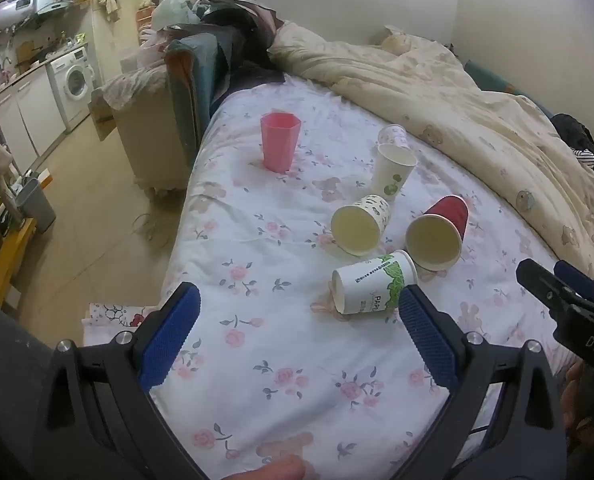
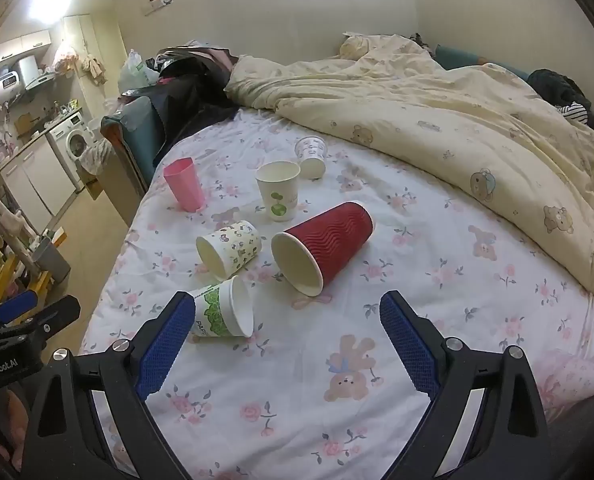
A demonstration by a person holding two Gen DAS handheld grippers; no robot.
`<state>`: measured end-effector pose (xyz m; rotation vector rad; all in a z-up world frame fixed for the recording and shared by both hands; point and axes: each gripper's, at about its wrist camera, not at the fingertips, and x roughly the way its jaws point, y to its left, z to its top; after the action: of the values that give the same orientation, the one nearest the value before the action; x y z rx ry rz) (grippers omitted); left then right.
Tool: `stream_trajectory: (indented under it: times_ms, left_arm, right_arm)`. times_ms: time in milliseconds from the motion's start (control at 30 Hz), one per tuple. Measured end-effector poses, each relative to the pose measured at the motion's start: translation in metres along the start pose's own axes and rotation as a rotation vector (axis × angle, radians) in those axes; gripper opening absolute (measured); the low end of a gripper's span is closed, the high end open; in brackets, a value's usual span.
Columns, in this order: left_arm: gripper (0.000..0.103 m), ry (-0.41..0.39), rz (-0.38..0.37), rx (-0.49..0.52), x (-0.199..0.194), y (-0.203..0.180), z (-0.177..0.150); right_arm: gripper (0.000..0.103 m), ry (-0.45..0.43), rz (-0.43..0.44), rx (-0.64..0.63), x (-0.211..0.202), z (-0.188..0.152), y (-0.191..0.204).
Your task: Flip cup upside down
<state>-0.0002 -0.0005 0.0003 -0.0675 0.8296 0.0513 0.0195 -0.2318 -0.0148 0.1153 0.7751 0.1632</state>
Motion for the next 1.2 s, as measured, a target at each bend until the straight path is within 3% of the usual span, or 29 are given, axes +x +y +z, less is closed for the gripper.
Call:
stream_trajectory:
  times_ms: [1200]
  left_arm:
    - [0.098, 0.016, -0.018, -0.02, 0.0018, 0.0004, -0.0005]
  right_arm:
    - [0.096, 0.012, -0.014, 0.014, -0.0012, -0.0008, -0.0053]
